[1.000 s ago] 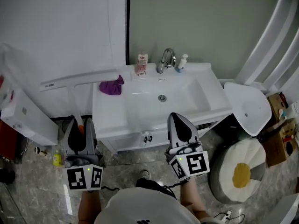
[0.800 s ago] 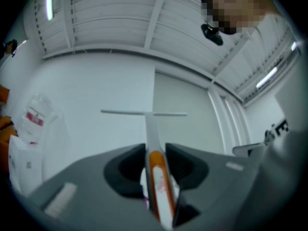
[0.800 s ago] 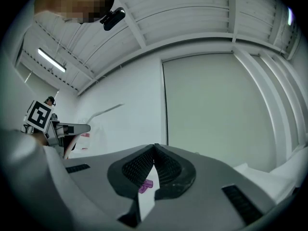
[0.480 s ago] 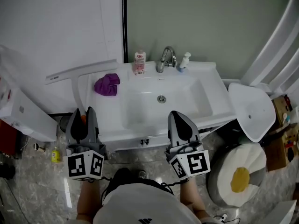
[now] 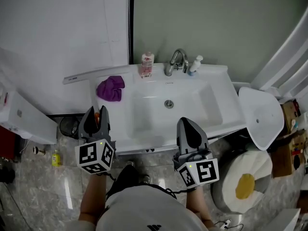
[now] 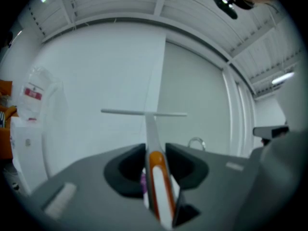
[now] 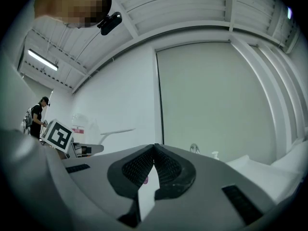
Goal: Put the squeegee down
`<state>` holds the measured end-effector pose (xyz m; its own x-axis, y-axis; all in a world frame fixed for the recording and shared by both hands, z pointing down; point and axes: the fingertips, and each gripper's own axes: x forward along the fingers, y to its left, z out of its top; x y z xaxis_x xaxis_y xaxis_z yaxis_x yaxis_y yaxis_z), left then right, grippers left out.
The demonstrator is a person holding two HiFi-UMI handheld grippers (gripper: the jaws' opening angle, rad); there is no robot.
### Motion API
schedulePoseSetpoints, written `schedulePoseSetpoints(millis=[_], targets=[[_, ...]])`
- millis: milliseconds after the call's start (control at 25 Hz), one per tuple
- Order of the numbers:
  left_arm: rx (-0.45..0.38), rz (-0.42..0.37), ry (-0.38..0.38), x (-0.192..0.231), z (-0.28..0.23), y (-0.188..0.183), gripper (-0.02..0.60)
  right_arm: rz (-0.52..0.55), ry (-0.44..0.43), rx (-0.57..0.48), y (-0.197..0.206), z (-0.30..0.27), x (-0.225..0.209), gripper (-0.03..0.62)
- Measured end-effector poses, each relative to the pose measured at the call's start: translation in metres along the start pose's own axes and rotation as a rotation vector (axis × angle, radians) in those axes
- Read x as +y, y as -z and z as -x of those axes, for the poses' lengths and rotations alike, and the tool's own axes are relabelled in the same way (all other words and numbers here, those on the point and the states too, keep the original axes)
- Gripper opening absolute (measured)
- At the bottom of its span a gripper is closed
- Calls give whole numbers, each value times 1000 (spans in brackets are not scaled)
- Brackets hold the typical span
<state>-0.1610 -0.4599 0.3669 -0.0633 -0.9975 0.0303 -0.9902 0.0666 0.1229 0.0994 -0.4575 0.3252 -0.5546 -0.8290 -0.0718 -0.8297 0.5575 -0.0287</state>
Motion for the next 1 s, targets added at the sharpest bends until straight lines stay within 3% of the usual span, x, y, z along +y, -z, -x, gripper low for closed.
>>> schedulePoseSetpoints(millis=[520, 1000], targets=[[223, 10, 22, 28, -112, 88, 130, 47, 139, 43, 4, -48, -20, 2], [397, -8, 35, 48, -179, 163, 130, 68, 246, 114, 19, -82, -29, 2]])
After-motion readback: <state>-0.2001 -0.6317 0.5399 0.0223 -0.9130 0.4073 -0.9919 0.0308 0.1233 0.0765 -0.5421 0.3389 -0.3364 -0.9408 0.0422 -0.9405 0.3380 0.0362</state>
